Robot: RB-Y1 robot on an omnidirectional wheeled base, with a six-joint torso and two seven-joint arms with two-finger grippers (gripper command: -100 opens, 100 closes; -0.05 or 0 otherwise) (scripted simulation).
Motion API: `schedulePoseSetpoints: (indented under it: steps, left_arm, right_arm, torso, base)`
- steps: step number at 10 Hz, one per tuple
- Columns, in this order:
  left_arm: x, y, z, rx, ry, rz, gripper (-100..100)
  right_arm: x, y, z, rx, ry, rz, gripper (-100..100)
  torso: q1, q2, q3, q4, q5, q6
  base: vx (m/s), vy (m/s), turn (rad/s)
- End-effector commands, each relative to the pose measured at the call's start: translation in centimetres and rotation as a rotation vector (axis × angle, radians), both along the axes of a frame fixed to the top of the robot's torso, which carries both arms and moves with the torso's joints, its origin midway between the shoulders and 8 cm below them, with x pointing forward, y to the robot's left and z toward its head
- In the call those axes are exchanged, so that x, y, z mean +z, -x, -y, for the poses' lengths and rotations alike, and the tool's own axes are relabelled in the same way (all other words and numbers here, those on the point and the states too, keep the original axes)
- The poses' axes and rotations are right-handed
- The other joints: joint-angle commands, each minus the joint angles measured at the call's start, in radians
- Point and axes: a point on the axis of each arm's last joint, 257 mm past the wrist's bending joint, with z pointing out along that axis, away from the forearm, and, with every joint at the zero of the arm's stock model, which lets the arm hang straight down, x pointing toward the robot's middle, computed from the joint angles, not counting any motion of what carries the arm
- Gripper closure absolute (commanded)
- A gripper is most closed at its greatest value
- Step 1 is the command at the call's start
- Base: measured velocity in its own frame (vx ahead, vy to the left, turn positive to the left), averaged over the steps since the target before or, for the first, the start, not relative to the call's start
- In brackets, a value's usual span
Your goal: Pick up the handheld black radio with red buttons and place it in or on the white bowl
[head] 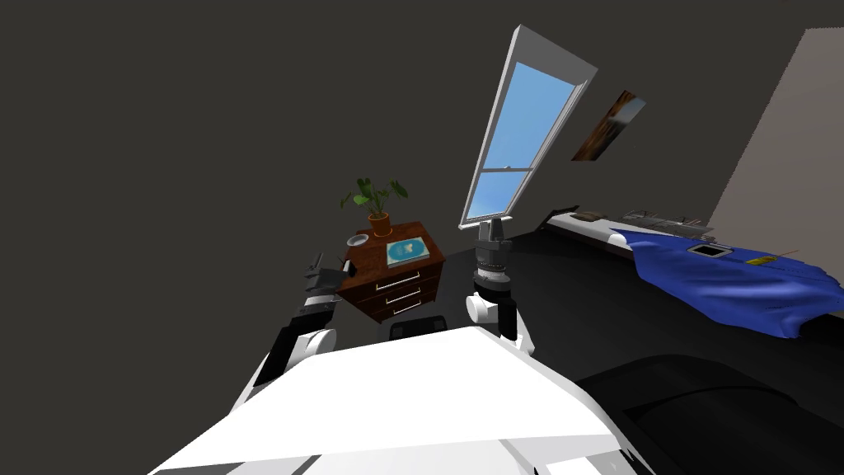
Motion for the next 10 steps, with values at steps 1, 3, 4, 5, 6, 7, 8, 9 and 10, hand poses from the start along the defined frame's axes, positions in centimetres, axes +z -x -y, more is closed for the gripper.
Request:
schedulePoseSetpoints:
  steps: [1, 3, 4, 5, 6, 7, 8, 9, 10]
  left_arm:
    - [-0.5, -0.2, 0.0, -0.010, 0.045, -0.021, -100]
    - [-2.5, -0.5, -0.6, -0.023, 0.151, -0.082, -100]
    - [-2.5, -0.5, -0.6, -0.025, 0.158, -0.082, -100]
    - [-3.5, -0.6, -0.9, -0.032, 0.215, -0.110, -100]
    - [-4.4, -0.7, -1.2, -0.035, 0.262, -0.138, -100]
    - [-4.4, -0.7, -1.2, -0.037, 0.271, -0.138, -100]
    - [-5.3, -0.8, -1.5, -0.041, 0.328, -0.164, -100]
    - [-6.2, -0.9, -1.7, -0.043, 0.377, -0.189, -100]
    - [-6.2, -0.9, -1.7, -0.045, 0.383, -0.188, -100]
  right_arm:
    - [0.0, 0.0, 0.0, 0.000, 0.000, 0.000, 0]
    - [0.0, 0.0, 0.0, 0.000, 0.000, 0.000, 0]
    - [0.0, 0.0, 0.0, 0.000, 0.000, 0.000, 0]
    - [0.0, 0.0, 0.0, 0.000, 0.000, 0.000, 0]
    - [0.0, 0.0, 0.0, 0.000, 0.000, 0.000, 0]
    - [0.0, 0.0, 0.0, 0.000, 0.000, 0.000, 0]
    - [0.0, 0.0, 0.0, 0.000, 0.000, 0.000, 0]
    - [0.0, 0.0, 0.0, 0.000, 0.000, 0.000, 0]
    - [0.0, 0.0, 0.0, 0.000, 0.000, 0.000, 0]
  torso:
    - [0.000, 0.000, 0.000, 0.000, 0.000, 0.000]
    - [0.000, 0.000, 0.000, 0.000, 0.000, 0.000]
    - [0.000, 0.000, 0.000, 0.000, 0.000, 0.000]
    - [0.000, 0.000, 0.000, 0.000, 0.000, 0.000]
    - [0.000, -0.001, 0.000, 0.000, 0.000, 0.000]
    - [0.000, -0.001, 0.000, 0.000, 0.000, 0.000]
    - [-0.001, -0.001, 0.000, 0.000, 0.000, 0.000]
    - [-0.001, -0.001, -0.001, 0.000, 0.000, 0.000]
    - [-0.001, -0.001, -0.001, 0.000, 0.000, 0.000]
  base:
    - [-0.008, 0.004, -0.001]
    - [-0.007, 0.004, -0.001]
    - [-0.005, 0.004, 0.001]
    - [0.000, 0.000, 0.000]
    - [0.000, 0.000, 0.013]
    - [0.000, 0.000, 0.000]
    - [0.003, -0.001, 0.012]
    - [0.009, -0.003, 0.028]
    - [0.009, -0.004, 0.010]
